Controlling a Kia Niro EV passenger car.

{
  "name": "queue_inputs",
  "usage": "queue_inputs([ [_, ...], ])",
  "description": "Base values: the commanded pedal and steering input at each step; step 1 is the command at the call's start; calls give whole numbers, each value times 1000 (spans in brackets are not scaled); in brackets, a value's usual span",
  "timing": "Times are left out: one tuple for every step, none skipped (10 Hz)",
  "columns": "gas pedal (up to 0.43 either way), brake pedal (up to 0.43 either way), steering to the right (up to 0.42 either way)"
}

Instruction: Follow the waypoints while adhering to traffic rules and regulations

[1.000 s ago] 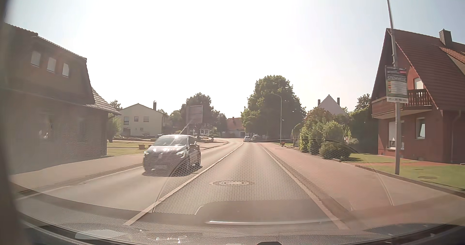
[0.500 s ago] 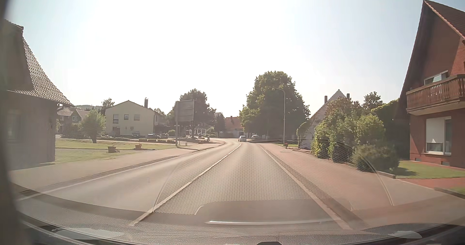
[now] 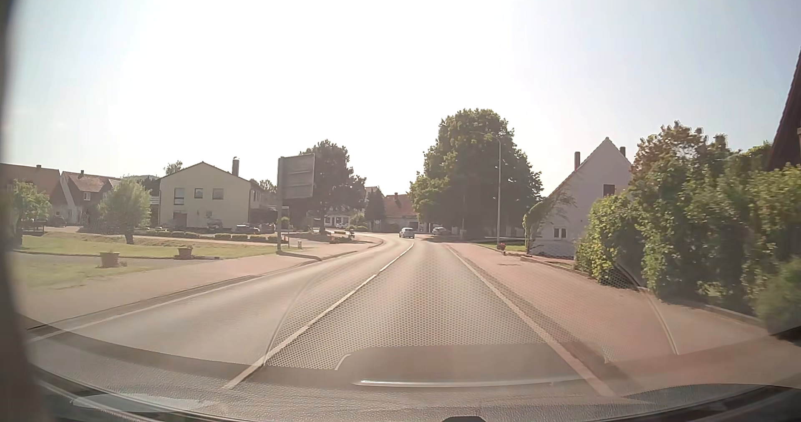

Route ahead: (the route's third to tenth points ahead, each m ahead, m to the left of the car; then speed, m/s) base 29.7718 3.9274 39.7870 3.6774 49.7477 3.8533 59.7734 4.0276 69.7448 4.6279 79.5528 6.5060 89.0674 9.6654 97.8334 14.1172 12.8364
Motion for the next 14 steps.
queue_inputs([
  [189,0,3],
  [189,0,3],
  [189,0,5],
  [189,0,6],
  [189,0,6],
  [189,0,6],
  [189,0,5],
  [189,0,4],
  [189,0,4],
  [189,0,4],
  [177,0,4],
  [169,0,3],
  [169,0,3],
  [169,0,2],
])
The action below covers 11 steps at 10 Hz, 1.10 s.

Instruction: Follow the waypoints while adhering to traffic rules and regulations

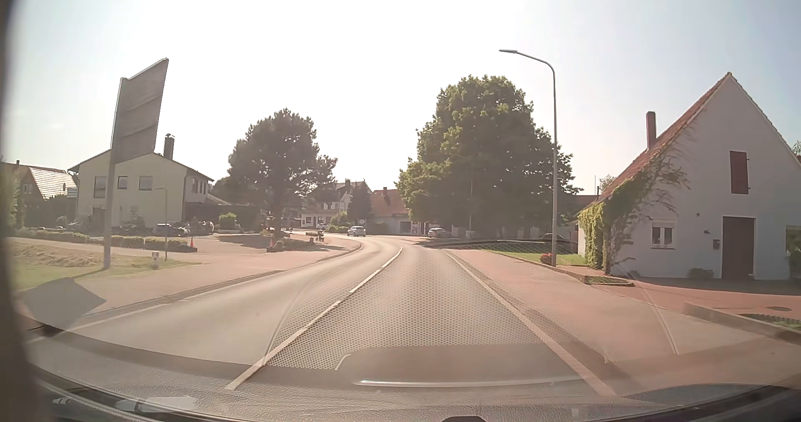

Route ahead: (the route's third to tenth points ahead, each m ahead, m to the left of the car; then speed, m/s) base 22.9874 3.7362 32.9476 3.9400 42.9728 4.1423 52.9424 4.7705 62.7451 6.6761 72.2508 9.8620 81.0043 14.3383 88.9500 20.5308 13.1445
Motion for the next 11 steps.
queue_inputs([
  [169,0,1],
  [169,0,1],
  [169,0,1],
  [169,0,0],
  [169,0,0],
  [169,0,0],
  [169,0,0],
  [169,0,0],
  [169,0,0],
  [157,0,0],
  [150,0,0],
])
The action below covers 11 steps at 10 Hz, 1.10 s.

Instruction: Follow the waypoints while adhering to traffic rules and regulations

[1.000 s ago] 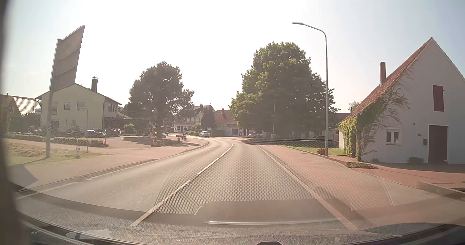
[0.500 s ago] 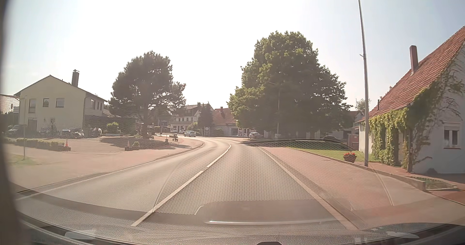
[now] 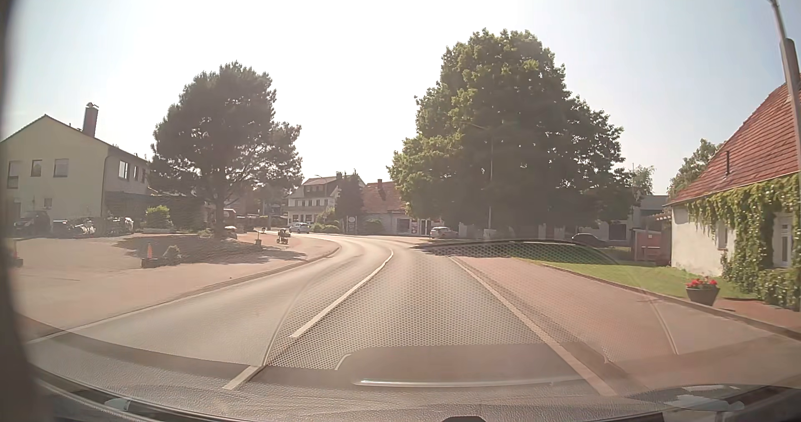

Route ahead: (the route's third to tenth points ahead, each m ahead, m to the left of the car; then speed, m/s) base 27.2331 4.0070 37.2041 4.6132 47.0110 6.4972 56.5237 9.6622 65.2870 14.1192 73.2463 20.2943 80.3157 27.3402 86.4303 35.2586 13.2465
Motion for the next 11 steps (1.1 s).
queue_inputs([
  [150,0,0],
  [138,0,0],
  [138,0,0],
  [138,0,0],
  [138,0,0],
  [138,0,0],
  [138,0,0],
  [150,0,0],
  [150,0,-1],
  [150,0,-1],
  [150,0,-1],
])
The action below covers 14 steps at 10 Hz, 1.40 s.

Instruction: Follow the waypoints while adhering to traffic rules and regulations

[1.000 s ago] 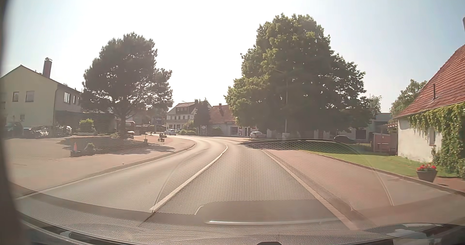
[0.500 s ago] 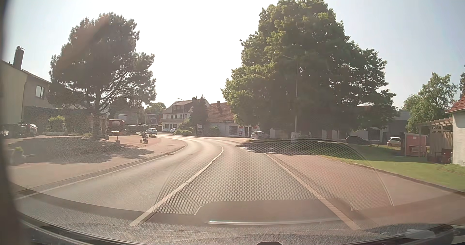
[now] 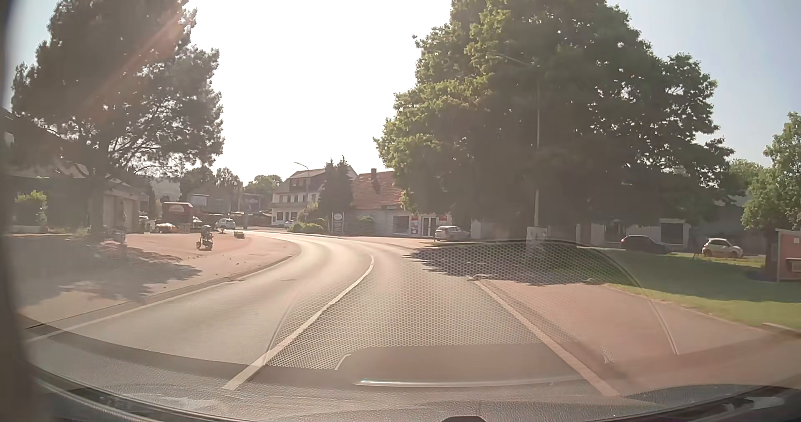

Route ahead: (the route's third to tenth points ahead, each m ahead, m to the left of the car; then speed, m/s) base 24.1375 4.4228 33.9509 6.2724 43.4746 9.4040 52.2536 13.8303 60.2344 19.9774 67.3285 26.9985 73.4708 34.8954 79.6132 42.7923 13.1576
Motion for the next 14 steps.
queue_inputs([
  [150,0,-1],
  [150,0,-1],
  [138,0,-8],
  [130,0,-11],
  [118,0,-13],
  [118,0,-16],
  [118,0,-19],
  [118,0,-21],
  [118,0,-25],
  [118,0,-28],
  [130,0,-31],
  [130,0,-34],
  [130,0,-39],
  [130,0,-45],
])
